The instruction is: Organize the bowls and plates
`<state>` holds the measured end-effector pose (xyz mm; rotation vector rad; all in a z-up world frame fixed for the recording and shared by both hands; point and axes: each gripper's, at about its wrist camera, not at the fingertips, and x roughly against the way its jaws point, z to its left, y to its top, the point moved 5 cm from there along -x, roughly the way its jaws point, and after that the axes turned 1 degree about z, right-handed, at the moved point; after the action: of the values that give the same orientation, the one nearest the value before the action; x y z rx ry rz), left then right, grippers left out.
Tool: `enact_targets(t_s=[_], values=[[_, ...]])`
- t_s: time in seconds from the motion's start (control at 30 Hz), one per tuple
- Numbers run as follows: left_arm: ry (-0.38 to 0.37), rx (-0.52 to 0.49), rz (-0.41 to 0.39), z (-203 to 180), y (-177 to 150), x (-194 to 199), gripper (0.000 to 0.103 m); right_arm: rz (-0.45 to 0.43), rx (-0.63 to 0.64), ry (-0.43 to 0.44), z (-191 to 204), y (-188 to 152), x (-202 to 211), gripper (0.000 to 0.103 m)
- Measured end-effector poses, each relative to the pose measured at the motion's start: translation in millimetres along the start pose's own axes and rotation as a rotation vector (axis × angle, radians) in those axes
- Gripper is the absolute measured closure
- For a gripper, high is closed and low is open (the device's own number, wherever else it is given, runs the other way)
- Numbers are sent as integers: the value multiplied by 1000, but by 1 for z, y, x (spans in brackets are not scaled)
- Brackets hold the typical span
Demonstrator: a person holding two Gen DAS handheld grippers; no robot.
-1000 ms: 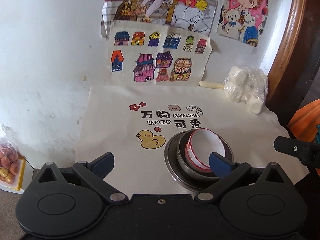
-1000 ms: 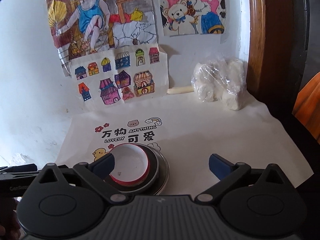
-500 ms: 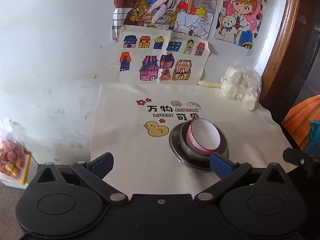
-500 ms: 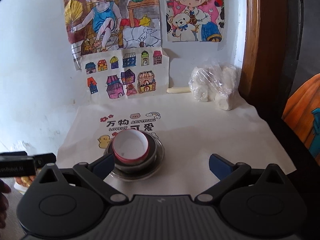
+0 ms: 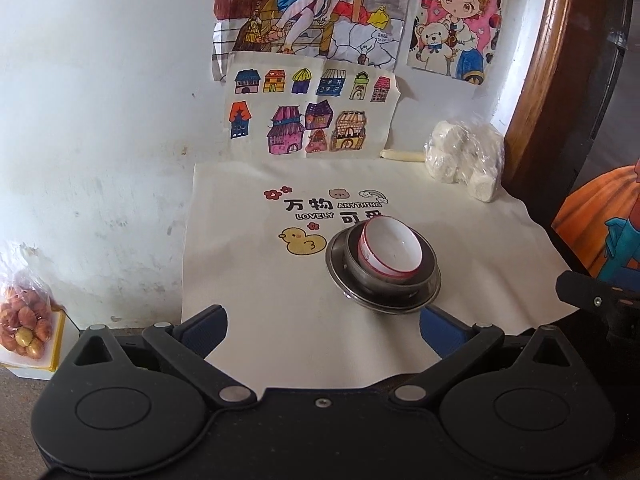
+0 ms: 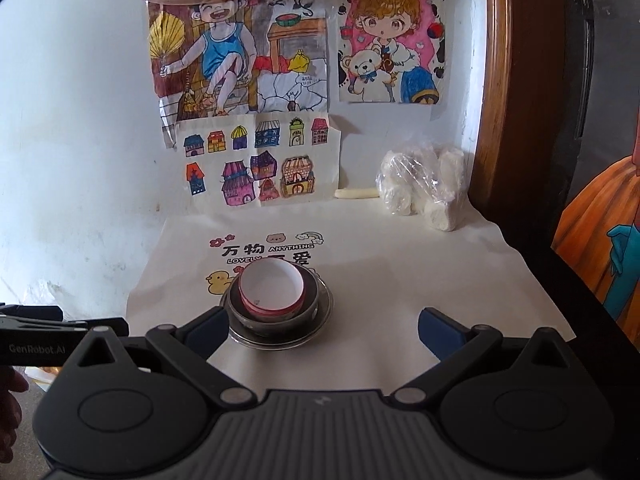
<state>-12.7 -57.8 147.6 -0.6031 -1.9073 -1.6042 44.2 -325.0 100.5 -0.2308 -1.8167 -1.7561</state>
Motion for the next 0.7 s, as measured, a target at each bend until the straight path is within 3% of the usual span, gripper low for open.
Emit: enact_targets(t_s=[0.7], values=[[5,16,22,-5,-1,-7,1,58,-9,14,-5,-11,-14,0]])
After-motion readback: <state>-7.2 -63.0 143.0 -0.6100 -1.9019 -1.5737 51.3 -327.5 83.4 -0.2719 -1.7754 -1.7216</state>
